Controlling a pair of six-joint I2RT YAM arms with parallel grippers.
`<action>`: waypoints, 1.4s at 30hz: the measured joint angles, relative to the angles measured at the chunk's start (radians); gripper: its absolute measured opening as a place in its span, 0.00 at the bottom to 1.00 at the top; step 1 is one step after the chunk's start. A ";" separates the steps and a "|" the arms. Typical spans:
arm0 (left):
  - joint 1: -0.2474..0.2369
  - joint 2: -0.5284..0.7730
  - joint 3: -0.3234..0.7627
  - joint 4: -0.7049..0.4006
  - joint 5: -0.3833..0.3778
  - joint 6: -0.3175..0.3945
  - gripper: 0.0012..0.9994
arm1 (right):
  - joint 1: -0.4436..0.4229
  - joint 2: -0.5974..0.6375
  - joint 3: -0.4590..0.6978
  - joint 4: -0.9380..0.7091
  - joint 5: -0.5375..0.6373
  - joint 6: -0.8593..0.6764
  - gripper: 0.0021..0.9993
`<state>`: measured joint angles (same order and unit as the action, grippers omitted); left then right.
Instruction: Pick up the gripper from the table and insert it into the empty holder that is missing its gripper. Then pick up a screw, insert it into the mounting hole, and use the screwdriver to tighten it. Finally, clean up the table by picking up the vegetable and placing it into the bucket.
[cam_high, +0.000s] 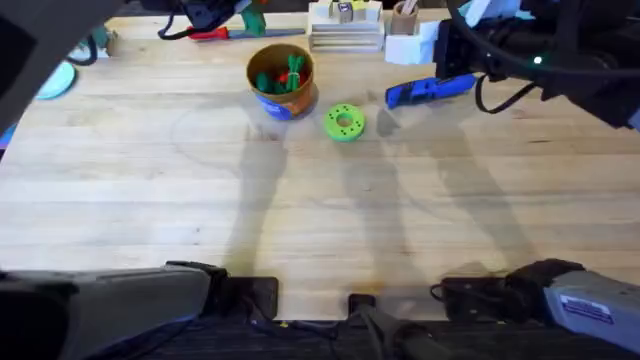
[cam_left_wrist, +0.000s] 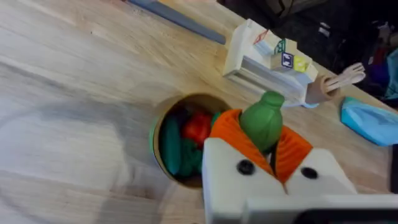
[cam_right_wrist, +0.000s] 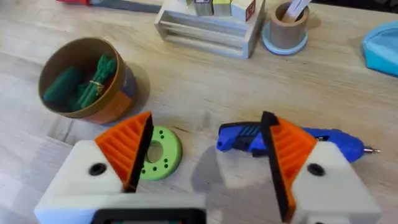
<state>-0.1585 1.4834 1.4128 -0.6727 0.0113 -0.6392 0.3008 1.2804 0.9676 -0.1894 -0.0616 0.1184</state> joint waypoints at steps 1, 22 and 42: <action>0.000 0.013 0.000 0.007 0.000 0.004 0.03 | 0.000 0.000 0.000 0.000 0.000 0.000 0.99; -0.001 0.245 0.000 0.003 0.023 0.032 0.88 | 0.000 0.000 0.000 -0.014 0.000 0.000 0.99; -0.001 -0.149 0.002 -0.335 0.023 0.415 0.99 | 0.000 -0.048 0.217 -0.362 -0.053 -0.001 0.99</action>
<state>-0.1596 1.3345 1.4143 -1.0082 0.0341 -0.2244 0.3008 1.2328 1.1846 -0.5512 -0.1146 0.1177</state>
